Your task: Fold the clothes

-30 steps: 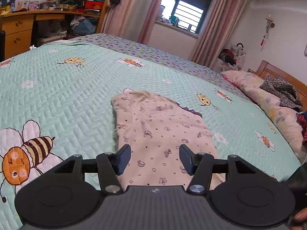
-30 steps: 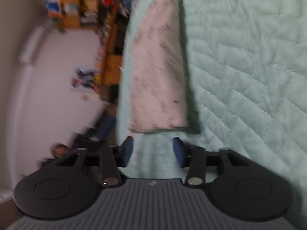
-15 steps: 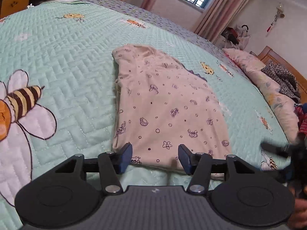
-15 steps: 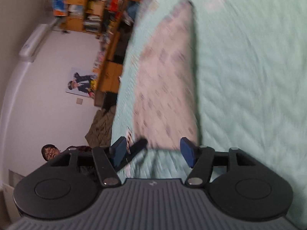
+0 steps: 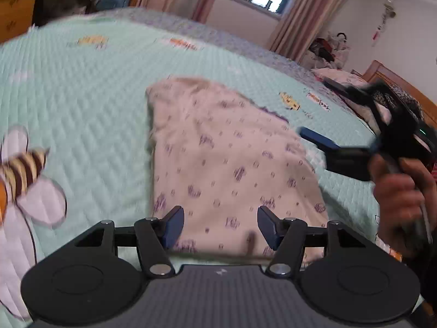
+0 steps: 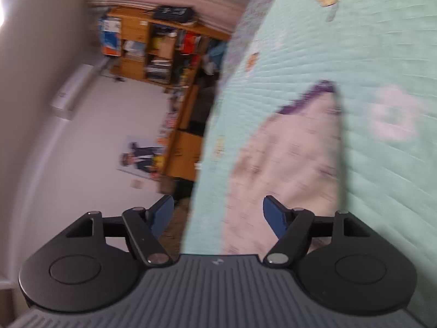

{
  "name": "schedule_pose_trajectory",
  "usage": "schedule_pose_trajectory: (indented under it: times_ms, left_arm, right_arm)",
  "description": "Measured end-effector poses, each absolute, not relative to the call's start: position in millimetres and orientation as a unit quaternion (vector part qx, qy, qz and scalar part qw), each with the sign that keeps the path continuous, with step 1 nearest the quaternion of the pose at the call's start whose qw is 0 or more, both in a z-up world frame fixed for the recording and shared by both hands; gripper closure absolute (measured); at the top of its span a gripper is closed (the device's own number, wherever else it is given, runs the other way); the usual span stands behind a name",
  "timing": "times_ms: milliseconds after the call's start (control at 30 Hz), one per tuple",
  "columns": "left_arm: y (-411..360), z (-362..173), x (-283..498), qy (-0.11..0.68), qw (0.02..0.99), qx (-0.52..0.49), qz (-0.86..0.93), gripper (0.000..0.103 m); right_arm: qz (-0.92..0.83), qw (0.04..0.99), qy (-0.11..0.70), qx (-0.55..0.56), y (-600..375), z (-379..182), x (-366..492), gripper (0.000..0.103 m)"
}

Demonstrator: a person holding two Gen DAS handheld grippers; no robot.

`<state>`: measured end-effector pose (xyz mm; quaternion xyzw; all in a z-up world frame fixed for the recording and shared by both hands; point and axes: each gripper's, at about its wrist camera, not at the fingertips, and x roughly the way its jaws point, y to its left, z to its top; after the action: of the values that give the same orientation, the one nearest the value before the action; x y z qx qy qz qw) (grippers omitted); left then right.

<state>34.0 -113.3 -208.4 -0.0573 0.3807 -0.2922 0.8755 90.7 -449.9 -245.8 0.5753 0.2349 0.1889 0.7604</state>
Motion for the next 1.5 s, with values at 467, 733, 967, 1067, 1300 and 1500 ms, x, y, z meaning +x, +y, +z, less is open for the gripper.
schedule_pose_trajectory:
  times_ms: [467,733,967,1067,1300,1500]
  left_arm:
    - [-122.2,-215.1,28.1,0.371,0.873,-0.015,-0.317,0.033]
    - [-128.6,-219.2,24.0,0.365,0.871,-0.009,-0.33,0.033]
    - [-128.9,-230.4,24.5,0.365,0.868,0.008,-0.337,0.036]
    - [-119.6,-223.8,22.4,0.363,0.866,-0.005,-0.343,0.036]
    - [-102.9,-214.0,20.4,0.357,0.871,-0.027,-0.336,0.034]
    - [-63.8,-203.1,12.2,0.359,0.877,-0.074,-0.309,0.035]
  right_arm:
    - [0.144,0.764,0.252,0.576,-479.7,-271.4,158.2,0.027]
    - [0.15,0.781,0.212,0.567,-480.2,-245.2,186.8,0.02]
    - [0.155,0.751,0.31,0.561,-446.5,-275.3,274.9,0.044]
    - [0.089,0.762,0.259,0.587,-482.7,-262.7,259.3,0.041]
    - [0.224,0.753,0.307,0.537,-434.0,-248.8,133.2,0.023]
    - [0.256,0.731,0.35,0.527,-407.9,-277.3,-9.8,0.029]
